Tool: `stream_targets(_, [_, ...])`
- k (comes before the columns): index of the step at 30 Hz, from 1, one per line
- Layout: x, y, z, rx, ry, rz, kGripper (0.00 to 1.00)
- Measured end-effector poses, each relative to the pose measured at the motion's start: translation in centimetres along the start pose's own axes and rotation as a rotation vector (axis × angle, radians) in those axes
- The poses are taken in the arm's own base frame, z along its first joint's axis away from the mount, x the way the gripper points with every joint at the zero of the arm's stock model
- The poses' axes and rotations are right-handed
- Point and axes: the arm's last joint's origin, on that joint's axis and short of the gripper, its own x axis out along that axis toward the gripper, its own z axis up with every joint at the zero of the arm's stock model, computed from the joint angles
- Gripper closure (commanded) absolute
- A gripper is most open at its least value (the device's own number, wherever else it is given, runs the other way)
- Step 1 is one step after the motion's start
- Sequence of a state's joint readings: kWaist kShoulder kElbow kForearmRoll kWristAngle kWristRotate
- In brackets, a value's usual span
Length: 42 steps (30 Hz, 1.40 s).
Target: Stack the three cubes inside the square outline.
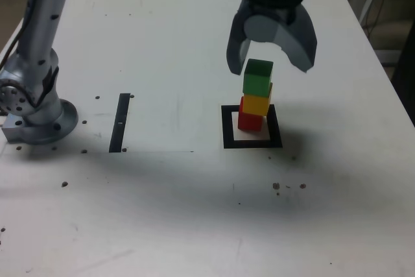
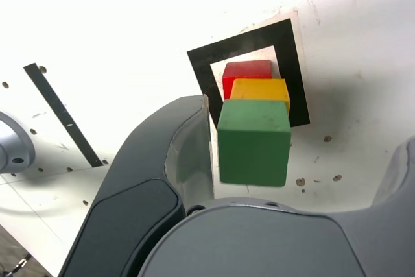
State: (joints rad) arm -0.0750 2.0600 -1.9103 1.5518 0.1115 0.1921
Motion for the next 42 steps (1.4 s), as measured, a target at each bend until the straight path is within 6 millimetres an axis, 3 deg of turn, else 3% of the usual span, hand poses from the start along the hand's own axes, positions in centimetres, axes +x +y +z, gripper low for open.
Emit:
stream_targets(4, [-0.9, -0.1, -1.0, -0.002, -0.013, 0.005, 0.01])
stream_targets(12, [-4.9, -0.6, -6.1, -0.014, -0.109, 0.025, 0.01])
stream_targets(20, [-4.9, -1.0, -12.0, -0.039, -0.091, 0.026, 0.01])
stream_targets(29, [-1.3, -1.3, -18.2, -0.098, -0.022, 0.012, 0.01])
stream_targets(42, [5.4, -2.6, -21.1, -0.137, 0.06, -0.033, 0.01])
